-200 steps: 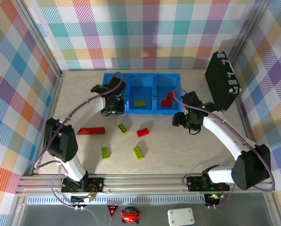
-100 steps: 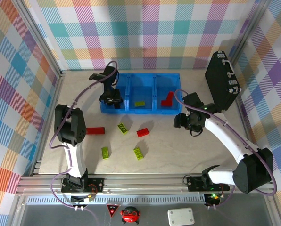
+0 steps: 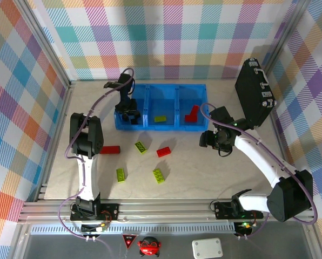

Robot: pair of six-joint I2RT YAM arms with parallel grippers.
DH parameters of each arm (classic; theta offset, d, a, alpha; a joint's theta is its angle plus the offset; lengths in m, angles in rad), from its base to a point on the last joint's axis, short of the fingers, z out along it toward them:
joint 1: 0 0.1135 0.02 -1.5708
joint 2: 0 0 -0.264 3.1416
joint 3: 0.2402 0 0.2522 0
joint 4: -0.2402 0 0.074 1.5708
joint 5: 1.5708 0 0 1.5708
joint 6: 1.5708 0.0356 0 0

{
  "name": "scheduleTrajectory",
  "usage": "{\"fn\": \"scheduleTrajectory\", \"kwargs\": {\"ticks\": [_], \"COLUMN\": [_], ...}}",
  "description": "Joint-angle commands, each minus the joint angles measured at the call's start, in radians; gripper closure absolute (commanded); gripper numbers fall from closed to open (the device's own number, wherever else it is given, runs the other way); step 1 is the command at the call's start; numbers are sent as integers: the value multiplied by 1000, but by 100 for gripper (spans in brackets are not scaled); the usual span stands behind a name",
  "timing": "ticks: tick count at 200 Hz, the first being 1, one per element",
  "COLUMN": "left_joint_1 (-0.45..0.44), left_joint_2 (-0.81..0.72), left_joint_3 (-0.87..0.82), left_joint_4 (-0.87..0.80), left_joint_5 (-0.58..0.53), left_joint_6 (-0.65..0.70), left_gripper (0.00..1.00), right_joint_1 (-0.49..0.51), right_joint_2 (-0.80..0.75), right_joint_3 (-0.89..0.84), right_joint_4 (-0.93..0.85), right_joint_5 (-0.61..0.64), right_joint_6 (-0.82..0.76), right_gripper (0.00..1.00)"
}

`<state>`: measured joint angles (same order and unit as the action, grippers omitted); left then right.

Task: Sort the legos into containers by color
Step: Place the lego in the container.

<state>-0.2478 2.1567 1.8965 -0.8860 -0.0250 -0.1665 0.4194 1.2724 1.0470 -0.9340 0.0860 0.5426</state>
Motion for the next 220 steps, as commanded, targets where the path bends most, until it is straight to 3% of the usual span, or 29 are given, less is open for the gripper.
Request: {"fn": "scheduleTrajectory", "kwargs": {"ticks": [1, 71, 220], "left_joint_1": [10, 13, 13], "left_joint_2": [42, 143, 197], "left_joint_3": [90, 236, 182], "left_joint_4": [-12, -70, -69], "left_joint_5": [-32, -98, -94], "left_joint_6": [20, 54, 56], "left_gripper": [63, 64, 63], "right_joint_1": [4, 4, 4], "right_joint_2": [-15, -21, -13], "right_joint_3": [1, 5, -5], "right_joint_4": [-25, -34, -20], "right_joint_5": [8, 15, 9], "right_joint_6": [16, 13, 12], "right_gripper": [29, 29, 29]}}
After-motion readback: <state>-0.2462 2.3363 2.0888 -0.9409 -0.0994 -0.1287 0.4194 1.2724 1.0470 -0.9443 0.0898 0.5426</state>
